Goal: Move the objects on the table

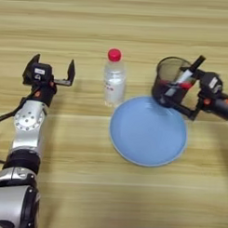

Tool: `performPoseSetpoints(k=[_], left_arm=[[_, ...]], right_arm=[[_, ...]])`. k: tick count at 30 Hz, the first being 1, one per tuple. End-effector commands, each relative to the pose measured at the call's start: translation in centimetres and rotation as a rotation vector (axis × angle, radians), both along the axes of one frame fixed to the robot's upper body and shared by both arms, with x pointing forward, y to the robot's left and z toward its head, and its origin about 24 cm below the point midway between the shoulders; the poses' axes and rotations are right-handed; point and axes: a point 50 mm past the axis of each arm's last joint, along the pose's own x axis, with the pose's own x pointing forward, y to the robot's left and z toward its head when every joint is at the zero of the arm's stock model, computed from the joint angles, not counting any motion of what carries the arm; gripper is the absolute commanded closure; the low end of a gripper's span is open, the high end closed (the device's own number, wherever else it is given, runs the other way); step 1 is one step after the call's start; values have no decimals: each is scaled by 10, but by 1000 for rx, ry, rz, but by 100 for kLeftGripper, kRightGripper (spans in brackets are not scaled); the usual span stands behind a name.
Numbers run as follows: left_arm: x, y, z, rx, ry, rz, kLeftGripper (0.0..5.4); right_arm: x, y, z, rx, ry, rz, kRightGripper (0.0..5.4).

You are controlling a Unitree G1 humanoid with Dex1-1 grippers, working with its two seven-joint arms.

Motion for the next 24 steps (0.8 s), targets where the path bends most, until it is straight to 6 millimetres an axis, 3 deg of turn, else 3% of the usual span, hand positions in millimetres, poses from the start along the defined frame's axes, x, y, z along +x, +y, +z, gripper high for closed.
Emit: performPoseSetpoints(k=[1, 7, 17, 24], left_arm=[[0, 1, 1, 13, -1, -9, 0], [-1, 2, 2, 23, -4, -5, 0], [0, 4, 2, 23, 0, -6, 0], [0, 6, 3, 27, -3, -6, 0]], right_arm=[[-4, -2, -6, 10, 32, 5, 55], [-13, 18, -20, 5, 86, 93, 55], [-22, 37, -32, -13, 127, 167, 55], [-24, 49, -51, -57, 187, 212, 55]])
